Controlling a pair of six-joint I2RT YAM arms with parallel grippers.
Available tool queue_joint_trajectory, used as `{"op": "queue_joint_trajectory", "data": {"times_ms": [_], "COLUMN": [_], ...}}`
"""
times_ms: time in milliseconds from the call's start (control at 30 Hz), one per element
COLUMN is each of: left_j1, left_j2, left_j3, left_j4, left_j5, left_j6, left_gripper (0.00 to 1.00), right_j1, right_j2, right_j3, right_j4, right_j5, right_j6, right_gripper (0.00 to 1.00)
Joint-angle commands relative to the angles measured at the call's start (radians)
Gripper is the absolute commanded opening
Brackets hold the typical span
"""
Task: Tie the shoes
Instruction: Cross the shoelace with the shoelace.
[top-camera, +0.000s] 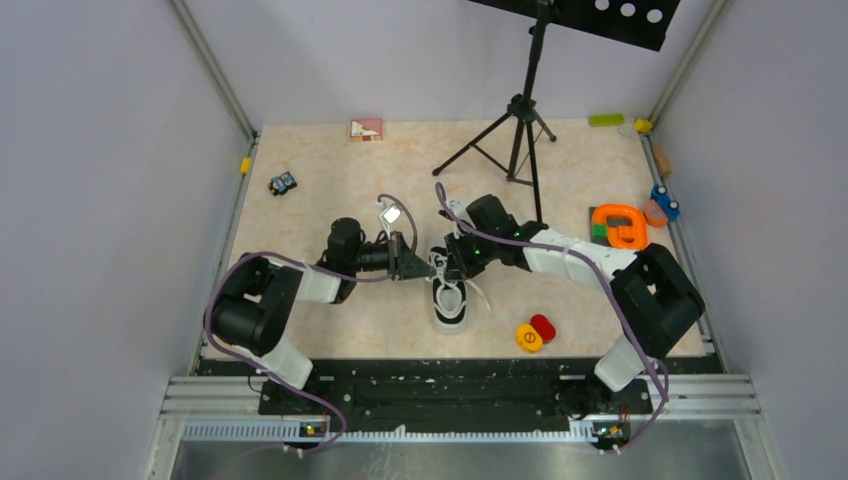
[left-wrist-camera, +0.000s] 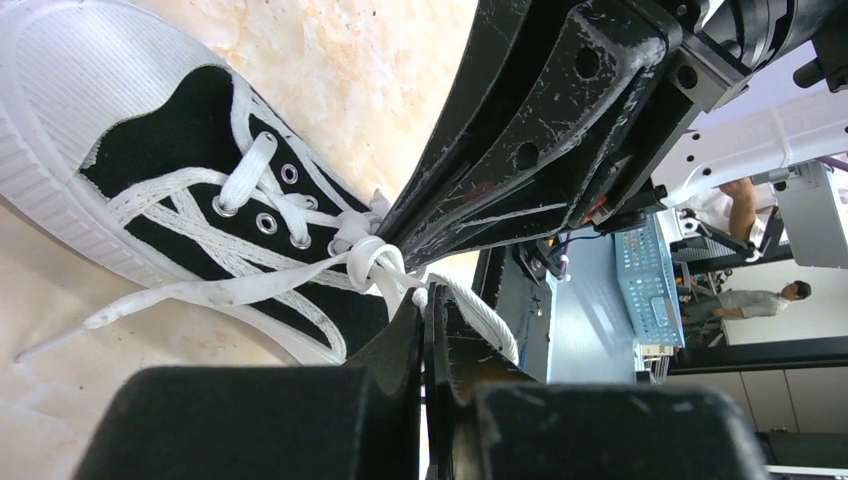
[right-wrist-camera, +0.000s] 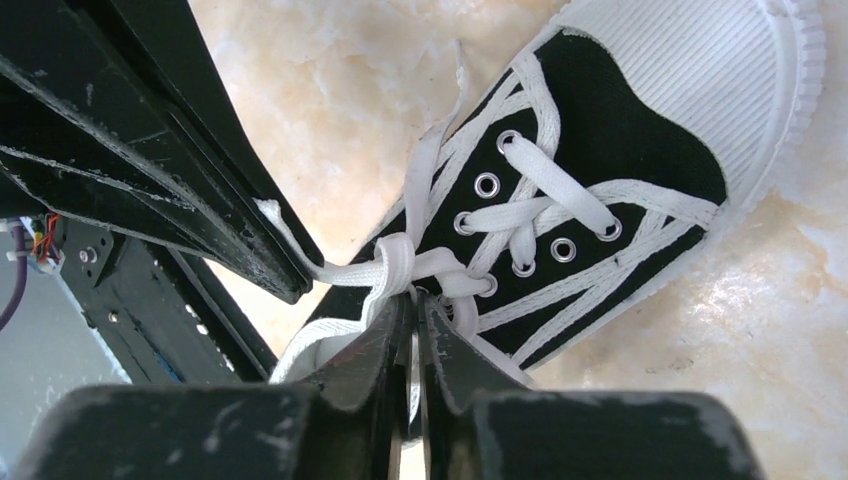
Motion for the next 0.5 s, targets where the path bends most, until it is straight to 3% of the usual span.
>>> {"op": "queue_joint_trajectory", "data": {"times_ms": [0,467], "left_j1": [0.005,0.011], "left_j2": [-0.026,-0.028], "left_j3": [0.023,0.021], "left_j4": [0.032,0.034], "left_j5": [0.015,0.008], "left_j6": [0.001,0.002], "left_gripper": [0.0,0.0], "right_j1": [0.017,0.017], "right_j2": [0.014,-0.073], "right_j3": [0.042,-0.001], "right_j4": [0.045,0.062], "right_j5": [-0.022,0.056], "right_j6": [0.007,0.051], "right_gripper": [0.03,0.0]}}
